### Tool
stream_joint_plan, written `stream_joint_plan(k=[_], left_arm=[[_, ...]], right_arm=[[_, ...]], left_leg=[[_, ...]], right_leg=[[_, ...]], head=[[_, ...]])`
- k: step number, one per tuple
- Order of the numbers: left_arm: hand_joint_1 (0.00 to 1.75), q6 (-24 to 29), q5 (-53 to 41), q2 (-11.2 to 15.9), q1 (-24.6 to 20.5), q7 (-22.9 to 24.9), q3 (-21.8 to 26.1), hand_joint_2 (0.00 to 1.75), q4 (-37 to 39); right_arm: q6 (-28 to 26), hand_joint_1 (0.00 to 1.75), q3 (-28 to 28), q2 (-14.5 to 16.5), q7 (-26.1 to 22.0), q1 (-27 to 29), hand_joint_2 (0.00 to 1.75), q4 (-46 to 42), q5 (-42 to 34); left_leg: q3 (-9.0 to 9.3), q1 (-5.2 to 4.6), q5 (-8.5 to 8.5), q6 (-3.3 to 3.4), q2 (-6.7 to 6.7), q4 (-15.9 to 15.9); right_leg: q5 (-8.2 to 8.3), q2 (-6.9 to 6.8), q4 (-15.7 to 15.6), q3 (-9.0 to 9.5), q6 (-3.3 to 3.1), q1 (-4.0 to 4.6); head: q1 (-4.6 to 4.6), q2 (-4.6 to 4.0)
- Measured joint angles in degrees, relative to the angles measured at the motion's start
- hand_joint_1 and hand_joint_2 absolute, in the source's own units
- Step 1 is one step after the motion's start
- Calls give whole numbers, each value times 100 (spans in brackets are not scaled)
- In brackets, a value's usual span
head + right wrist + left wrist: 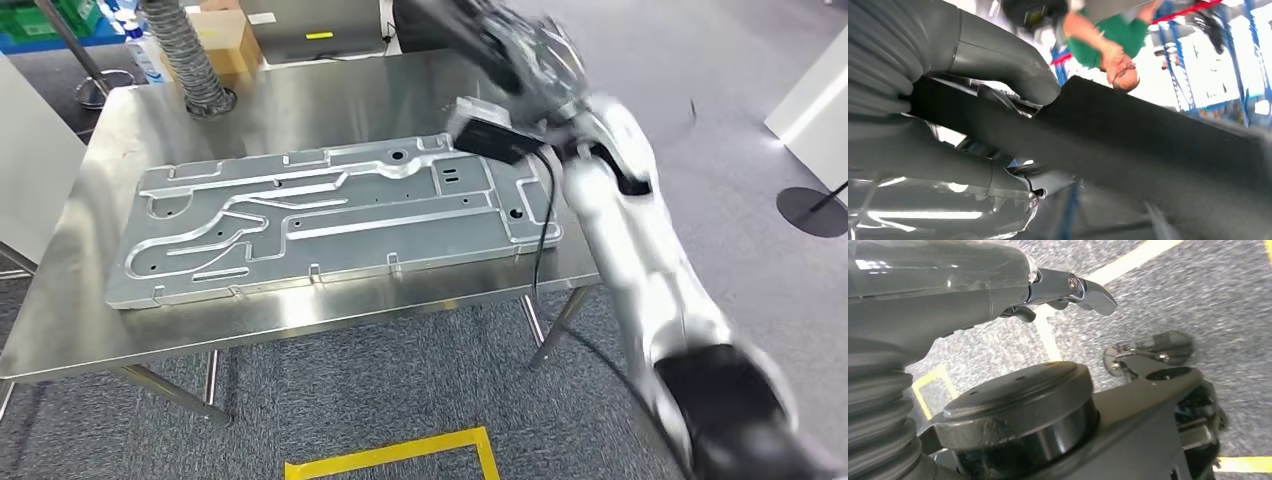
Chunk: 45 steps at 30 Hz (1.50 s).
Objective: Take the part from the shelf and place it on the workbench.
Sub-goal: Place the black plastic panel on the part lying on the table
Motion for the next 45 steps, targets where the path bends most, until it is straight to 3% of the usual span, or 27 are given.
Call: stream_joint_plan(k=[2, 6, 9, 11, 12, 15, 17, 19, 21, 23, 25, 26, 27, 29, 31, 35, 36, 38, 40, 41, 42, 43, 45], left_arm=[[0, 2, -99, 8, -26, -6, -22, 175, 1], [0, 109, -394, 5, -96, -75, -158, 175, -1], [0, 125, -484, -13, -194, -114, -258, 175, -1], [0, 116, -490, -30, -225, -170, -291, 175, -1], [0, 107, -490, -36, -228, -221, -298, 175, -1], [0, 55, -517, -39, -208, -409, -312, 175, -1], [0, -9, -547, -38, -200, -463, -326, 175, -1], [0, -64, -586, -37, -195, -476, -347, 175, -1], [0, -42, -606, -39, -191, -479, -367, 87, -1], [0, 18, -586, -45, -214, -469, -379, 0, -1], [0, 44, -544, -52, -249, -439, -380, 0, -1], [0, 47, -524, -55, -260, -422, -379, 0, -1], [0, 47, -506, -55, -263, -410, -377, 0, -1], [0, 52, -478, -61, -261, -385, -370, 0, -1], [0, 94, -437, -68, -262, -269, -339, 0, -1], [0, 194, -343, -74, -249, -6, -233, 0, -1], [0, 178, -328, -74, -238, 7, -210, 0, -1], [0, 161, -296, -74, -224, 13, -158, 0, -1], [0, 152, -263, -74, -208, 15, -115, 0, -1], [0, 149, -251, -74, -192, 17, -98, 0, -1], [0, 146, -237, -74, -173, 19, -79, 0, -1], [0, 145, -226, -73, -153, 20, -56, 0, -1], [0, 143, -205, -72, -126, 18, -13, 0, -1]], right_arm=[[-97, 175, 481, 57, 89, -492, 175, 650, 433], [-132, 175, 1333, 125, 161, -1118, 175, 1699, 1017], [-349, 175, 1950, 33, 192, -1207, 175, 2511, 1266], [-513, 175, 2301, -66, 191, -1050, 175, 2906, 1324], [-573, 131, 2449, -118, 180, -947, 131, 3057, 1330], [-670, 0, 2735, -284, 122, -694, 0, 3379, 1260], [-701, 0, 2811, -399, 41, -612, 0, 3503, 1138], [-708, 0, 2847, -498, -58, -553, 0, 3571, 1012], [-702, 0, 2863, -542, -131, -516, 0, 3617, 906], [-685, 0, 2872, -540, -177, -495, 0, 3672, 823], [-643, 0, 2878, -510, -207, -444, 0, 3734, 772], [-622, 0, 2882, -488, -220, -412, 0, 3764, 753], [-609, 0, 2883, -467, -227, -391, 0, 3788, 730], [-602, 0, 2884, -435, -237, -392, 0, 3815, 672], [-564, 0, 2883, -404, -247, -423, 0, 3828, 596], [-448, 0, 2873, -369, -256, -462, 0, 3847, 428], [-426, 0, 2860, -375, -254, -480, 0, 3850, 382], [-400, 0, 2816, -404, -251, -538, 0, 3855, 277], [-399, 0, 2751, -445, -256, -591, 0, 3864, 144], [-402, 0, 2709, -458, -270, -611, 0, 3869, 73], [-406, 0, 2657, -465, -289, -631, 0, 3874, 5], [-407, 0, 2594, -467, -313, -660, 0, 3877, -56], [-404, 0, 2471, -467, -345, -764, 0, 3878, -133]], left_leg=[[-25, 2, -39, -43, -50, 62], [-131, 29, -154, -132, -75, 235], [-621, 86, -511, -216, -74, 1207], [-947, 115, -546, -235, -74, 1671], [-972, 121, -405, -233, -74, 1597], [-622, 114, 258, -184, -91, 549], [-477, 87, 358, -143, -121, 137], [-445, 77, 322, -101, -153, 42], [-382, 97, 343, -51, -179, -46], [-321, 110, 352, 2, -190, -113], [-303, 105, 333, 38, -198, -112], [-294, 105, 320, 44, -208, -102], [-282, 107, 303, 42, -220, -86], [-258, 113, 244, 14, -243, -21], [-271, 101, 187, -37, -255, 64], [-320, 95, 173, -141, -253, 130], [-342, 96, 105, -175, -238, 186], [-495, 117, -237, -246, -192, 615], [-740, 149, -659, -300, -160, 1339], [-801, 166, -771, -315, -153, 1590], [-765, 181, -779, -322, -149, 1644], [-614, 193, -692, -322, -148, 1465], [-115, 206, -435, -305, -155, 681]], right_leg=[[42, 28, -288, 102, -68, 16], [1, -9, -377, 180, -220, 23], [-44, -104, -419, 298, -286, 43], [-87, -147, -422, 357, -295, 60], [-112, -160, -421, 390, -289, 65], [-191, -191, -427, 484, -240, 75], [-206, -205, -441, 476, -183, 87], [-204, -227, -477, 466, -115, 90], [-284, -216, -406, 448, -65, 75], [-520, -149, 94, 207, -40, 62], [-746, -101, 831, -213, -15, 52], [-747, -95, 1044, -362, -1, 41], [-640, -93, 1044, -412, 13, 27], [-201, -102, 459, -209, 30, -6], [65, -126, -151, 63, 9, -1], [99, -136, -364, 123, -106, 26], [120, -149, -383, 123, -141, 20], [165, -186, -417, 109, -206, 9], [200, -209, -420, 74, -230, 21], [220, -213, -419, 54, -229, 26], [243, -214, -418, 33, -222, 29], [269, -209, -417, 12, -210, 29], [327, -192, -416, -29, -165, 24]], head=[[0, 0], [-2, 0], [-2, 0], [-2, 0], [-2, 0], [-2, 0], [-2, 0], [-2, 0], [-2, 0], [-1, 0], [-1, 0], [-1, 0], [-1, 0], [-1, 0], [-1, 0], [-2, 0], [-3, 0], [-3, 0], [-2, 0], [-2, 0], [-2, 0], [-2, 0], [-2, 0]])
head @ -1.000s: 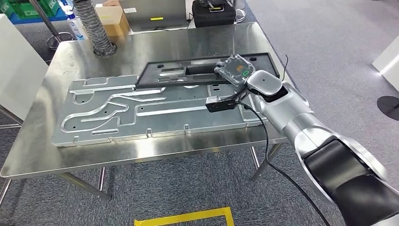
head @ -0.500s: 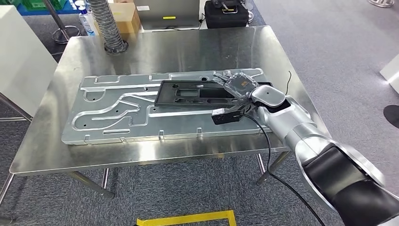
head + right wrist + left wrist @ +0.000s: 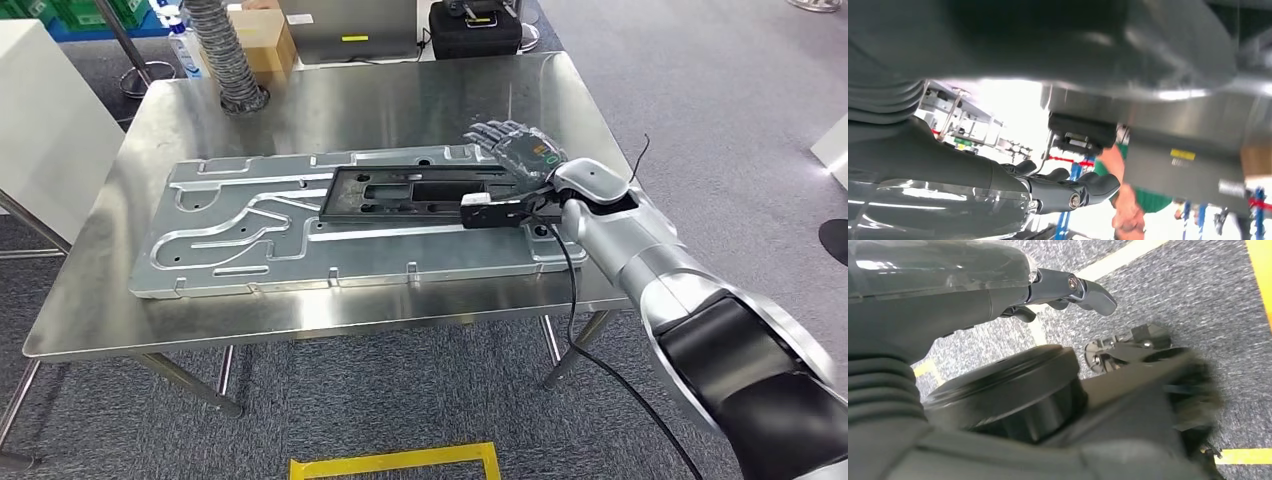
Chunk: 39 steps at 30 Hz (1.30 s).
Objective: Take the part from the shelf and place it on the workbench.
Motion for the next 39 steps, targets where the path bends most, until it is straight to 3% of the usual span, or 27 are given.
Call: stream_joint_plan(k=[2, 5, 6, 8, 10, 11, 12, 13, 14, 16, 17, 18, 20, 22, 23, 25, 26, 27, 28, 29, 31, 33, 34, 36, 37, 38, 39], left_arm=[[0, -12, 16, 1, 15, -4, 26, 0, 0], [0, -49, 28, 19, 56, -8, 61, 0, 0], [0, -66, 33, 26, 68, -10, 76, 0, 0], [0, -90, 45, 35, 80, -16, 110, 0, 0], [0, -97, 75, 38, 87, -34, 150, 0, 0], [0, -97, 96, 38, 94, -45, 170, 0, 0], [0, -95, 120, 38, 104, -56, 191, 0, 0], [0, -91, 138, 38, 116, -64, 215, 0, 0], [0, -87, 157, 38, 127, -69, 242, 0, 0], [0, -76, 205, 34, 150, -78, 298, 0, 0], [0, -69, 233, 32, 168, -86, 324, 0, 0], [0, -59, 258, 31, 189, -93, 350, 0, 0], [0, -32, 300, 28, 236, -99, 413, 0, 1], [0, -6, 328, 27, 276, -86, 475, 0, 2], [0, 0, 334, 27, 297, -76, 501, 0, 2], [0, 9, 338, 28, 345, -61, 557, 0, 2], [0, 13, 338, 29, 368, -55, 583, 0, 2], [0, 17, 336, 31, 387, -52, 606, 0, 2], [0, 20, 331, 33, 397, -49, 625, 0, 2], [0, 23, 325, 36, 399, -49, 644, 0, 2], [0, 26, 299, 39, 380, -48, 680, 0, 2], [0, 26, 257, 43, 350, -46, 711, 0, 2], [0, 26, 235, 46, 340, -47, 723, 0, 2], [0, 25, 202, 56, 334, -49, 738, 0, 2], [0, 22, 186, 61, 331, -49, 741, 0, 2], [0, 20, 168, 68, 328, -49, 745, 0, 2], [0, 14, 146, 73, 325, -48, 750, 0, 2]], right_arm=[[18, 0, -103, -5, -8, -138, 0, -1, -32], [111, 0, -204, -11, 11, -250, 0, 1, -26], [151, 0, -230, -10, 27, -264, 0, 2, -16], [208, 0, -286, 21, 66, -330, 0, 2, -3], [240, 0, -356, 96, 92, -447, 0, 7, -28], [249, 0, -400, 138, 101, -502, 0, 9, -58], [253, 0, -452, 182, 103, -546, 0, 11, -103], [244, 0, -512, 223, 104, -576, 0, 12, -164], [219, 0, -577, 260, 99, -598, 0, 12, -234], [100, 0, -742, 331, 69, -624, 0, 6, -433], [13, 0, -844, 364, 45, -617, 0, 4, -549], [-96, 0, -972, 390, 15, -589, 0, 3, -689], [-339, 0, -1295, 416, -41, -421, 0, 4, -1002], [-647, 0, -1693, 417, -134, -61, 0, -21, -1388], [-821, 0, -1914, 416, -197, 210, 0, -57, -1584], [-1153, 0, -2436, 411, -327, 916, 0, -196, -1941], [-1292, 0, -2742, 409, -391, 1326, 0, -292, -2073], [-1397, 0, -3049, 409, -432, 1741, 0, -392, -2158], [-1487, 0, -3358, 409, -441, 2131, 0, -492, -2208], [-1571, 0, -3679, 410, -426, 2499, 0, -588, -2233], [-1723, 0, -4319, 425, -364, 3176, 0, -755, -2271], [-1842, 0, -5022, 442, -378, 3821, 0, -890, -2295], [-1872, 0, -5377, 445, -401, 4118, 0, -932, -2308], [-1826, 0, -5970, 453, -447, 4611, 0, -948, -2360], [-1759, 0, -6233, 467, -464, 4820, 0, -940, -2410], [-1680, 0, -6480, 496, -491, 5010, 0, -925, -2469], [-1581, 0, -6744, 541, -522, 5181, 0, -881, -2542]], left_leg=[[294, -35, 154, 53, -12, -546], [279, -96, 290, 183, 4, -651], [260, -101, 357, 233, 26, -682], [168, -101, 492, 328, 85, -734], [30, -133, 591, 378, 141, -733], [-38, -147, 638, 386, 172, -731], [-106, -160, 684, 390, 205, -728], [-170, -171, 728, 388, 238, -723], [-231, -178, 770, 382, 271, -717], [-324, -194, 843, 355, 335, -689], [-343, -197, 879, 331, 365, -683], [-349, -194, 914, 306, 395, -683], [-342, -165, 983, 247, 448, -714], [-385, -135, 840, 227, 397, -619], [-443, -127, 628, 239, 327, -418], [-596, -117, 79, 275, 187, 301], [-654, -113, -113, 275, 156, 676], [-654, -106, -181, 260, 145, 929], [-573, -91, -129, 234, 145, 1000], [-395, -67, -4, 199, 145, 874], [229, -3, 133, 117, 147, 151], [781, 3, -1, 94, 124, -620], [901, -20, -71, 112, 111, -827], [852, -42, -2, 197, 112, -905], [801, -45, 64, 239, 127, -919], [736, -39, 138, 283, 153, -933], [659, -40, 209, 320, 181, -938]], right_leg=[[68, 22, -11, -34, 75, -11], [183, 46, -67, -69, 203, -52], [135, 61, -39, -99, 231, -63], [-253, 91, 324, -250, 249, -70], [-792, 108, 1053, -462, 247, -46], [-936, 115, 1368, -518, 248, -33], [-962, 120, 1529, -495, 244, -20], [-884, 123, 1484, -368, 233, -7], [-752, 122, 1228, -137, 212, 7], [-623, 115, 430, 426, 148, 57], [-612, 113, 124, 613, 113, 83], [-626, 117, -63, 708, 80, 104], [-542, 149, -167, 716, 9, 121], [-403, 205, -255, 706, -56, 130], [-324, 230, -294, 682, -79, 132], [-192, 275, -316, 565, -96, 150], [-129, 296, -316, 489, -97, 157], [-66, 321, -314, 403, -93, 161], [-2, 349, -309, 310, -82, 159], [64, 372, -303, 213, -67, 149], [187, 424, -286, 44, -14, 128], [290, 439, -280, -34, 61, 129], [341, 435, -288, -46, 99, 126], [406, 419, -306, -63, 170, 90], [309, 401, -251, -104, 196, 70], [79, 369, -94, -173, 220, 59], [-252, 330, 179, -263, 236, 56]], head=[[0, 0], [0, 0], [1, 0], [1, 0], [1, 0], [1, 0], [1, 0], [0, 0], [0, 0], [-1, 0], [0, 0], [0, 0], [1, 0], [0, 0], [0, 0], [0, 0], [0, 0], [0, 0], [0, 0], [0, 0], [-1, 0], [1, 0], [1, 0], [2, 0], [2, 0], [3, 0], [3, 0]])
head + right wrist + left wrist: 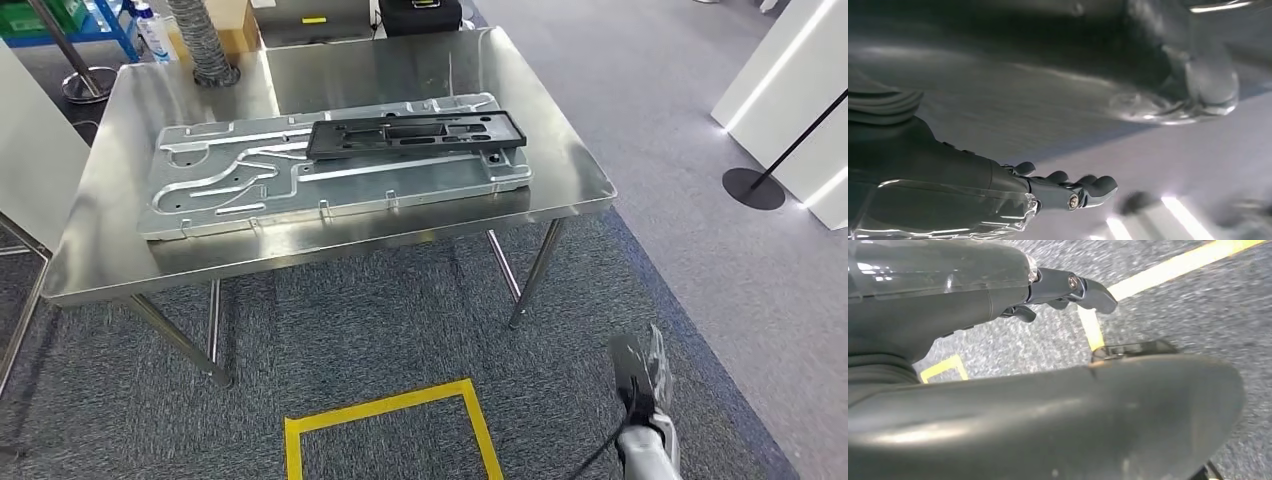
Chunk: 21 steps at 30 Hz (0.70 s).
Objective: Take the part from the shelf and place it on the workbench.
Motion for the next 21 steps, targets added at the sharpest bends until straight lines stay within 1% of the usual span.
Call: stream_joint_plan(k=[1, 2, 3, 4, 5, 6, 7, 8, 9, 10, 11, 12, 14, 15, 16, 17, 18, 19, 20, 21], left_arm=[[0, -6, -26, 4, 0, 0, 3, 0, 0], [0, -15, -55, 7, 0, 1, 6, 0, 0], [0, -27, -89, 5, -1, 7, 7, 0, 0], [0, -42, -128, 4, -2, 20, 7, 0, 0], [0, -57, -171, 4, -4, 36, 6, 0, 0], [0, -71, -207, 3, -5, 56, 2, 0, 0], [0, -85, -243, 3, -10, 71, -3, 0, -1], [0, -94, -276, 3, -19, 82, -11, 0, -1], [0, -103, -310, 2, -33, 93, -21, 0, -2], [0, -110, -352, 3, -54, 104, -32, 0, -2], [0, -115, -390, 3, -72, 117, -44, 0, -2], [0, -120, -421, 3, -86, 129, -54, 0, -2], [0, -121, -447, 4, -97, 144, -65, 0, -2], [0, -121, -448, 4, -97, 145, -65, 0, -2], [0, -123, -452, 4, -105, 145, -68, 0, -2], [0, -127, -464, 4, -124, 154, -75, 0, -2], [0, -131, -485, 4, -150, 170, -93, 0, -1], [0, -134, -507, 4, -177, 191, -113, 0, -1], [0, -134, -524, 4, -197, 212, -130, 0, 0], [0, -129, -534, 4, -207, 226, -143, 0, 0]], right_arm=[[136, 0, -241, 50, -20, 150, 0, 88, -84], [311, 0, -492, 101, 14, 292, 0, 238, -170], [482, 0, -725, 148, 115, 431, 0, 420, -240], [639, 0, -927, 197, 292, 571, 0, 615, -277], [758, 0, -1087, 252, 520, 705, 0, 793, -278], [832, 0, -1188, 315, 763, 819, 0, 941, -259], [893, 0, -1261, 393, 995, 908, 0, 1076, -240], [944, 0, -1311, 475, 1207, 967, 0, 1187, -229], [998, 0, -1357, 562, 1440, 1007, 0, 1300, -224], [1065, 0, -1396, 648, 1692, 1035, 0, 1409, -213], [1149, 0, -1421, 715, 1965, 1060, 0, 1519, -188], [1223, 0, -1436, 761, 2195, 1083, 0, 1615, -162], [1289, 0, -1440, 801, 2419, 1115, 0, 1711, -118], [1290, 0, -1439, 803, 2430, 1119, 0, 1716, -116], [1300, 0, -1439, 815, 2457, 1122, 0, 1741, -97], [1375, 0, -1418, 831, 2538, 1124, 0, 1803, 14], [1479, 0, -1328, 846, 2640, 1126, 0, 1900, 249], [1583, 0, -1208, 854, 2735, 1124, 0, 2005, 518], [1679, 0, -1054, 846, 2787, 1114, 0, 2096, 803], [1710, 0, -892, 829, 2772, 1094, 0, 2158, 1028]], left_leg=[[-84, -7, 66, 25, 18, 1], [-171, -11, 135, 40, 28, 4], [-261, -14, 204, 41, 21, 10], [-360, -15, 275, 30, 5, 20], [-465, -12, 344, 11, -12, 37], [-575, -7, 407, -16, -28, 62], [-678, -10, 461, -49, -38, 101], [-762, -16, 504, -83, -40, 148], [-824, -24, 552, -119, -41, 188], [-863, -33, 599, -152, -42, 216], [-886, -36, 652, -186, -49, 224], [-901, -37, 700, -216, -62, 220], [-919, -40, 746, -248, -83, 214], [-923, -40, 747, -250, -85, 214], [-935, -33, 705, -258, -87, 232], [-998, -21, 454, -279, -87, 431], [-1091, -9, 112, -307, -88, 849], [-1165, 2, -188, -333, -88, 1294], [-1184, 5, -387, -345, -87, 1692], [-1080, 0, -323, -333, -87, 1832]], right_leg=[[-350, -39, 368, -96, 16, 5], [-606, -65, 771, -167, 30, 9], [-691, -79, 1106, -191, 39, 10], [-621, -88, 1305, -145, 42, 9], [-460, -94, 1323, -15, 43, 6], [-308, -97, 1132, 218, 43, 1], [-262, -89, 753, 571, 43, -6], [-338, -76, 277, 944, 28, -7], [-457, -68, -122, 1236, -6, -2], [-567, -66, -392, 1420, -47, 7], [-609, -82, -505, 1455, -102, 18], [-592, -106, -498, 1424, -148, 20], [-554, -138, -495, 1394, -195, 13], [-549, -142, -496, 1392, -202, 10], [-532, -159, -496, 1377, -220, 9], [-479, -189, -497, 1322, -259, 11], [-384, -230, -495, 1216, -302, 22], [-271, -276, -491, 1085, -345, 40], [-153, -310, -487, 939, -371, 62], [-51, -331, -483, 804, -376, 86]], head=[[0, 0], [-1, 0], [-1, 0], [-1, 0], [-1, 0], [-1, 0], [-1, 0], [-1, 0], [-2, 0], [-2, 0], [-2, 0], [-1, 0], [-1, 0], [0, 0], [-1, 0], [-1, 0], [-2, 0], [-2, 0], [-2, 0], [-3, 0]])
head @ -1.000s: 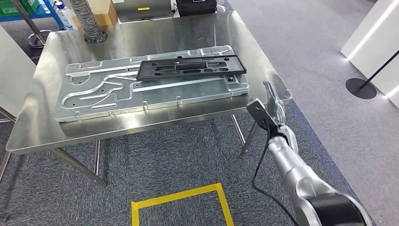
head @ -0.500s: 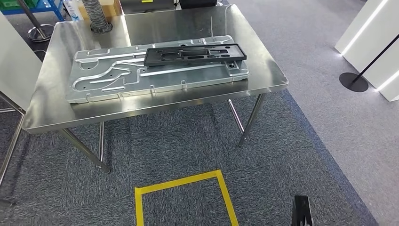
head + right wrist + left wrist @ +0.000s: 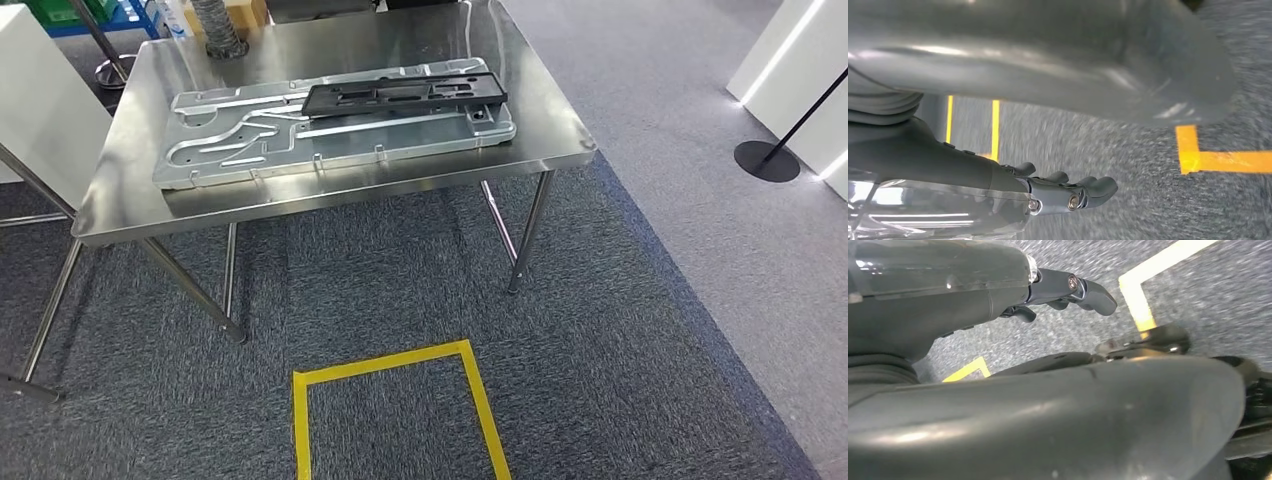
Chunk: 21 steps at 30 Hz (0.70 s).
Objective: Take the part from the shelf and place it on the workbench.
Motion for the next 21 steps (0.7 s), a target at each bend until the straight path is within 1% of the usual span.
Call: stream_joint_plan(k=[1, 2, 3, 4, 5, 6, 7, 8, 9, 10, 11, 12, 13, 14, 15, 16, 17, 18, 19, 20, 21], left_arm=[[0, 5, -3, 0, -6, 5, -3, 0, -1], [0, 12, -7, 2, -15, 7, -3, 0, -2], [0, 19, -12, 3, -29, 4, -3, 0, -3], [0, 22, -17, 5, -46, 2, -3, 0, -4], [0, 24, -26, 7, -59, 0, -4, 0, -5], [0, 22, -35, 7, -67, -2, -4, 0, -5], [0, 19, -46, 4, -71, 1, -5, 0, -4], [0, 15, -58, 3, -75, 6, -5, 0, -4], [0, 13, -65, 2, -80, 10, -5, 0, -4], [0, 11, -71, 1, -82, 13, -4, 0, -4], [0, 11, -76, 2, -82, 14, -4, 0, -4], [0, 11, -80, 1, -79, 14, -3, 0, -4], [0, 10, -83, -1, -74, 13, -3, 0, -4], [0, 10, -85, -2, -72, 13, -3, 0, -4], [0, 10, -87, -2, -70, 13, -3, 0, -4], [0, 10, -93, -2, -69, 13, -3, 0, -4], [0, 9, -100, -2, -70, 12, -3, 0, -4], [0, 9, -108, -2, -74, 11, -3, 0, -4], [0, 9, -115, -2, -78, 9, -3, 0, -4], [0, 8, -119, -2, -81, 7, -3, 0, -4], [0, 8, -122, -2, -82, 5, -4, 0, -4]], right_arm=[[10, 0, 131, -17, -49, -31, 0, 34, 139], [34, 0, 263, -33, -102, -73, 0, 63, 274], [73, 0, 395, -50, -152, -117, 0, 83, 397], [132, 0, 527, -68, -197, -160, 0, 103, 503], [193, 0, 643, -86, -231, -201, 0, 119, 586], [248, 0, 750, -101, -255, -238, 0, 136, 651], [291, 0, 839, -109, -267, -273, 0, 154, 696], [332, 0, 912, -113, -271, -309, 0, 166, 722], [380, 0, 968, -114, -273, -337, 0, 176, 717], [437, 0, 1002, -114, -278, -357, 0, 182, 689], [499, 0, 1020, -114, -286, -369, 0, 185, 646], [545, 0, 1024, -109, -300, -369, 0, 190, 603], [572, 0, 1024, -99, -316, -364, 0, 194, 572], [583, 0, 1024, -90, -330, -361, 0, 198, 550], [584, 0, 1024, -81, -342, -360, 0, 202, 536], [584, 0, 1024, -77, -349, -362, 0, 202, 524], [583, 0, 1024, -77, -354, -366, 0, 202, 515], [582, 0, 1024, -77, -357, -367, 0, 202, 507], [582, 0, 1024, -77, -365, -365, 0, 203, 501], [581, 0, 1024, -77, -377, -362, 0, 205, 496], [580, 0, 1024, -77, -391, -360, 0, 207, 489]], left_leg=[[227, -14, 167, 36, 1, -195], [552, -38, 258, 91, 7, -559], [937, -74, 236, 152, 20, -1059], [1268, -108, 142, 201, 33, -1528], [1488, -142, 58, 238, 41, -1868], [1589, -171, 25, 265, 44, -2076], [1582, -173, 82, 292, 42, -2156], [1544, -174, 180, 332, 45, -2191], [1497, -163, 272, 379, 52, -2235], [1428, -149, 366, 417, 54, -2263], [1335, -149, 438, 441, 47, -2251], [1227, -147, 506, 448, 25, -2227], [1115, -143, 569, 437, -4, -2198], [996, -135, 629, 419, -38, -2159], [871, -121, 681, 392, -79, -2105], [748, -101, 724, 360, -124, -2040], [632, -83, 758, 326, -174, -1961], [517, -71, 784, 290, -224, -1877], [423, -63, 815, 252, -275, -1805], [351, -61, 850, 214, -325, -1751], [300, -58, 893, 171, -377, -1723]], right_leg=[[81, -10, 2, -108, -1, 17], [159, -15, 5, -198, 2, 25], [229, -18, 7, -266, 14, 32], [300, -29, 5, -313, 34, 30], [368, -46, -7, -338, 61, 15], [439, -66, -32, -353, 93, 1], [499, -78, -61, -371, 123, -9], [482, -59, -65, -392, 153, -20], [352, -21, 20, -436, 180, -29], [116, 23, 219, -508, 206, -40], [-188, 61, 535, -596, 231, -64], [-470, 78, 933, -693, 253, -85], [-640, 83, 1298, -757, 280, -107], [-679, 86, 1538, -754, 309, -131], [-599, 90, 1588, -658, 339, -158], [-454, 108, 1423, -458, 366, -190], [-335, 177, 1090, -176, 389, -224], [-312, 295, 675, 126, 401, -246], [-358, 403, 327, 362, 393, -258], [-434, 481, 96, 503, 376, -257], [-494, 496, -4, 547, 345, -239]], head=[[0, 0], [0, 0], [1, 0], [1, 0], [1, 0], [1, 0], [1, 0], [1, 0], [1, 0], [2, 0], [1, 0], [2, 0], [2, 0], [1, 0], [1, 0], [1, 0], [0, 0], [0, 0], [1, 0], [1, 0], [1, 0]])
